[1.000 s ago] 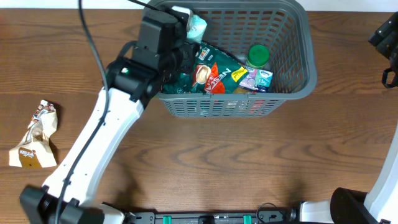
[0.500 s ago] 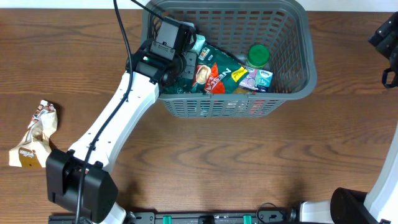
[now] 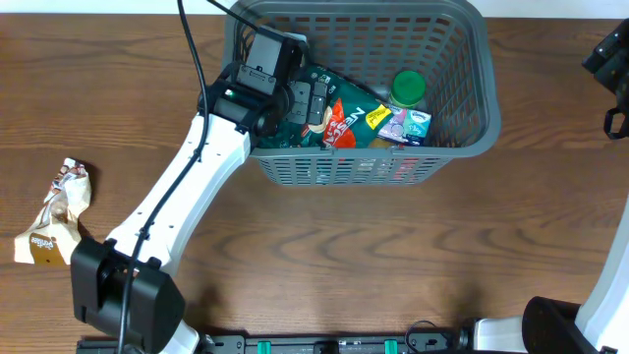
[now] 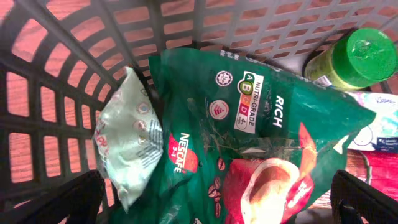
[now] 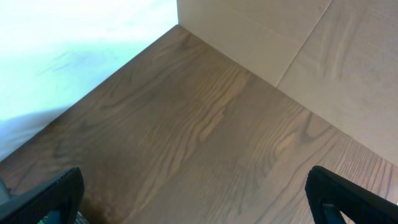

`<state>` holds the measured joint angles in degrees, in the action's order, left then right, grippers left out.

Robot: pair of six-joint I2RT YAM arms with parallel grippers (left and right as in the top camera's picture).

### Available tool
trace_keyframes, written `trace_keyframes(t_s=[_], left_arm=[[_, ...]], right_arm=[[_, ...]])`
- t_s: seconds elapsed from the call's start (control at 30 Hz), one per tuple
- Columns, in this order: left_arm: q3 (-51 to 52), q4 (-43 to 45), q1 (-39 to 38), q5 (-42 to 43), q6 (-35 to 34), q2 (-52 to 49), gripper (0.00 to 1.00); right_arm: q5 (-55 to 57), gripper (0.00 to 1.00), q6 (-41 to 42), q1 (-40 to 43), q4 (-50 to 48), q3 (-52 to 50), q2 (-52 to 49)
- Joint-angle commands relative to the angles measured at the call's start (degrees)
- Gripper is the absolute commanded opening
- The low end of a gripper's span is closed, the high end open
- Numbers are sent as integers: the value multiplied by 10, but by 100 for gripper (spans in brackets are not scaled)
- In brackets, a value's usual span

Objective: Pack container
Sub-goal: 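Open the left gripper and withdraw it from the basket, then move the left gripper to the crumpled tan snack bag and grasp it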

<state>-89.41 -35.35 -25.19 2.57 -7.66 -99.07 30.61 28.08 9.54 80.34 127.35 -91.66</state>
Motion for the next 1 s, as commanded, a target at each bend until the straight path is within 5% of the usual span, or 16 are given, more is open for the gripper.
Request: trace_keyframes(t_s=[0.0,0.33,0.57,0.67,0.97], left_arm=[[-33,2,0,-7,1,43,99],[-175,-71,13,-21,0,131,99],[-228,-211,54,-300,-3,175,99],[-228,-318,99,-376,-47,180,99],[-200,-490,282,-377,-193,157,99]], right_arm=[[4,99,6,2,1,-1,2],[4,99,6,2,1,-1,2],[4,99,6,2,1,-1,2],[4,99,6,2,1,-1,2],[4,99,6,2,1,-1,2]])
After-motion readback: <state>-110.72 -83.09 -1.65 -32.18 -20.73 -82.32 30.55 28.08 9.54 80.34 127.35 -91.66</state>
